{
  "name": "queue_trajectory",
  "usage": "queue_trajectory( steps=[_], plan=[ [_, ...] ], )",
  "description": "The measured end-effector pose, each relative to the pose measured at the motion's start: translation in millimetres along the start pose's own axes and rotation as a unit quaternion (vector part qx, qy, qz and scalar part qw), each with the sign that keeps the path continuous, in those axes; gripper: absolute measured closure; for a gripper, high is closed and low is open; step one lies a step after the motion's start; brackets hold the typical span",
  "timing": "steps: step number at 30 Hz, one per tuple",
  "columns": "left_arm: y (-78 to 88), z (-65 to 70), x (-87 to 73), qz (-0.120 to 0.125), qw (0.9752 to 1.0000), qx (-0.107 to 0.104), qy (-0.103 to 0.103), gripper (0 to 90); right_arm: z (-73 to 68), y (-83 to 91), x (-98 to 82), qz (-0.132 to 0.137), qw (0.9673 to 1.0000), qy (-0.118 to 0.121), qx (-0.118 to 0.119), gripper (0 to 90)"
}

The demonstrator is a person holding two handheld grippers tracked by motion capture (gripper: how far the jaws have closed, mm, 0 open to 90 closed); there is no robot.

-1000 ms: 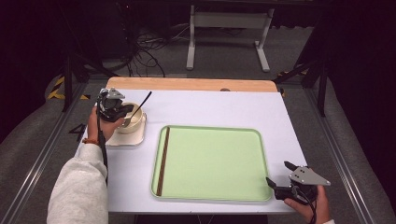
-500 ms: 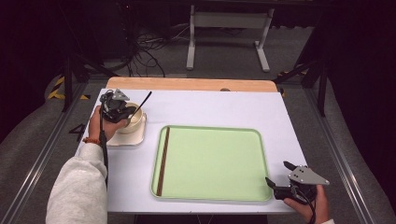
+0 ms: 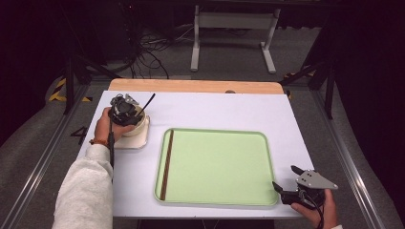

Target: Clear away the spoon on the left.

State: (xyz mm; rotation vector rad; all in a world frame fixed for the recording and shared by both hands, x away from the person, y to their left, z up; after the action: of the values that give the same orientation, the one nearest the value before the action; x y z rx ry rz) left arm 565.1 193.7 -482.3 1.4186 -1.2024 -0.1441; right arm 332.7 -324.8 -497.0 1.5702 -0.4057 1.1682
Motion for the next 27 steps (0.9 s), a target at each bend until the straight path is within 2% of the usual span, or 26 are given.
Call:
queue_trajectory(
  steps=[2, 4, 6, 9, 13, 15, 18, 27],
  plan=[
    [-1.3, -1.6, 0.9, -0.005, 1.0, 0.005, 0.0, 64.9, 0.7, 0.0, -0.7, -0.001, 1.0, -0.001, -0.001, 12.8],
    [-1.6, -1.4, 1.5, -0.005, 1.0, 0.003, -0.004, 71.4, 1.3, 0.1, -1.3, -0.002, 1.0, -0.002, -0.001, 12.8],
    [-1.8, -1.2, 1.0, -0.008, 1.0, 0.005, 0.002, 76.6, 1.4, 0.4, -1.8, -0.002, 1.0, -0.003, -0.001, 12.8],
    [-0.8, -2.3, 2.0, -0.006, 0.9999, 0.008, 0.008, 79.5, 1.2, 0.9, -2.8, -0.004, 1.0, -0.001, -0.001, 12.7],
    [0.9, -1.6, 7.0, 0.001, 0.9999, 0.009, 0.007, 74.8, 0.9, 1.0, -2.9, -0.005, 1.0, 0.0, -0.001, 12.7],
    [1.3, -1.5, 9.7, 0.001, 0.9999, 0.011, 0.005, 76.7, 0.9, 1.0, -3.1, -0.005, 1.0, 0.0, -0.001, 12.7],
    [1.2, -0.8, 11.8, 0.002, 0.9999, 0.013, 0.0, 84.7, 1.3, 1.3, -3.1, -0.004, 1.0, -0.001, 0.0, 12.7],
    [3.4, -1.7, 9.7, 0.018, 0.9994, 0.009, 0.027, 86.6, 1.5, 1.6, -3.3, -0.004, 1.0, -0.001, 0.001, 12.7]
  ],
)
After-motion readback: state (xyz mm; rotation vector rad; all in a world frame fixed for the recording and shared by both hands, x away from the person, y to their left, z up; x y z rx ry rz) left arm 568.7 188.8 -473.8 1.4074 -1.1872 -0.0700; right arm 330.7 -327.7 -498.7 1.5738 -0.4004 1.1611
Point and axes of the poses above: each handheld gripper's, and its own axes: y roughly backward along the jaws, x roughly out of its top, z roughly to its right, the point moved 8 cm from there along -y, roughly forward along the jaws, and after that the axes turned 9 degrees about -y, right-handed, at the moved point
